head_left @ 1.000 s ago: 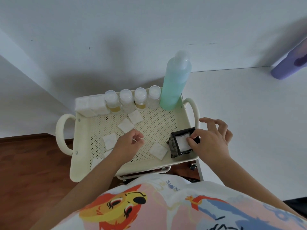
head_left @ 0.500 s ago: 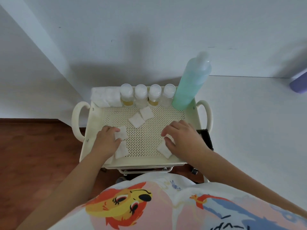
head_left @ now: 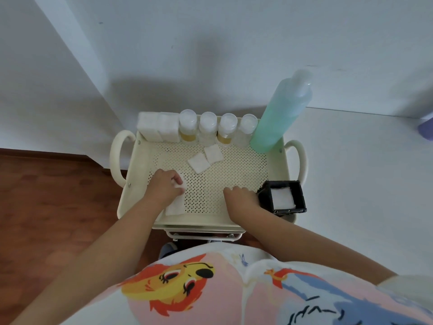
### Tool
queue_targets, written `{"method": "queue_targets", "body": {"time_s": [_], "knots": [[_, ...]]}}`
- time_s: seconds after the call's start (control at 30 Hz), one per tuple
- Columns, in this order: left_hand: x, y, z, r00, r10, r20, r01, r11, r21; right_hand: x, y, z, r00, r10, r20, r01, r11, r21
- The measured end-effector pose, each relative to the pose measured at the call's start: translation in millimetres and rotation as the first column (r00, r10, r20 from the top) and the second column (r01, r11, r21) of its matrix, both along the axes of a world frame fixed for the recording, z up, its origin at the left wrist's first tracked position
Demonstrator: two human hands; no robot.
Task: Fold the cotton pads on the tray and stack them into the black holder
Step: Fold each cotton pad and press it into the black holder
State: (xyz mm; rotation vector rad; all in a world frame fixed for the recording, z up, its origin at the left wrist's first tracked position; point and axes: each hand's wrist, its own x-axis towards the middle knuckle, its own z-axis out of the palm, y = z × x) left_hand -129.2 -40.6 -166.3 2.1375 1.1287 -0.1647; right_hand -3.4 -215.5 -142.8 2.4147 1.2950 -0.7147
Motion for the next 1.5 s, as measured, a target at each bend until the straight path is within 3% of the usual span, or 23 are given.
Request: {"method": "queue_targets", "body": {"time_s": [0.17,0.3,0.37,0.5,0.67,0.73,0.8,0.9,1.03,1.13,1.27,1.37,1.43,1.5], "knots": [[5.1,-11.5,8.5,0.983,0.066,0.171,-0.069,0.998,0.011,0.7,-1.8,0.4,0.992,-0.05,-0.117,0.06,0.995,0.082],[10.1,-23.2,23.6,0.947,0.139,0.29,-0.112,0.988,-0.106,-2.4,-9.2,21.2,0.908,0.009,-0.419,0.169,0.907,0.386],[11.8,-31.0,31.9,0.921,0.206,0.33,-0.135,0.965,-0.225,-4.7,-16.5,43.6,0.836,0.07,-0.545,0.266,0.815,0.514],[15.6,-45.5,42.3,0.876,0.314,0.366,-0.139,0.891,-0.432,5.0,-43.0,82.7,0.757,0.009,-0.653,0.521,0.595,0.612],[22.6,-61.5,50.4,0.848,0.359,0.39,-0.079,0.814,-0.576,41.3,-87.0,97.8,0.65,-0.183,-0.737,0.759,0.208,0.617],[29.7,-65.4,55.6,0.832,0.38,0.404,-0.066,0.791,-0.608,51.0,-102.8,95.1,0.61,-0.308,-0.73,0.784,0.097,0.614],[38.2,-67.4,61.3,0.824,0.369,0.429,-0.035,0.79,-0.612,53.0,-113.7,90.3,0.61,-0.415,-0.675,0.77,0.111,0.628],[49.7,-68.5,69.2,0.845,0.264,0.466,0.04,0.837,-0.546,45.7,-120.3,79.7,0.678,-0.496,-0.543,0.708,0.243,0.663],[62.5,-71.6,78.6,0.867,0.043,0.496,0.186,0.896,-0.403,39.9,-115.2,73.1,0.741,-0.533,-0.409,0.641,0.378,0.668],[70.5,-77.2,86.0,0.866,-0.054,0.497,0.271,0.886,-0.377,44.0,-115.2,73.6,0.749,-0.524,-0.405,0.637,0.402,0.658],[80.1,-83.8,91.6,0.864,-0.028,0.503,0.274,0.864,-0.423,52.2,-116.8,74.0,0.754,-0.507,-0.419,0.65,0.478,0.591],[85.6,-88.5,91.8,0.87,-0.033,0.493,0.278,0.857,-0.434,54.1,-112.0,74.0,0.815,-0.489,-0.31,0.571,0.588,0.573],[88.9,-91.8,92.5,0.871,-0.052,0.488,0.292,0.855,-0.429,57.5,-112.2,78.0,0.805,-0.486,-0.341,0.586,0.559,0.586],[91.8,-94.6,93.7,0.869,-0.06,0.491,0.303,0.849,-0.434,63.9,-115.1,84.7,0.732,-0.483,-0.48,0.679,0.464,0.569]]}}
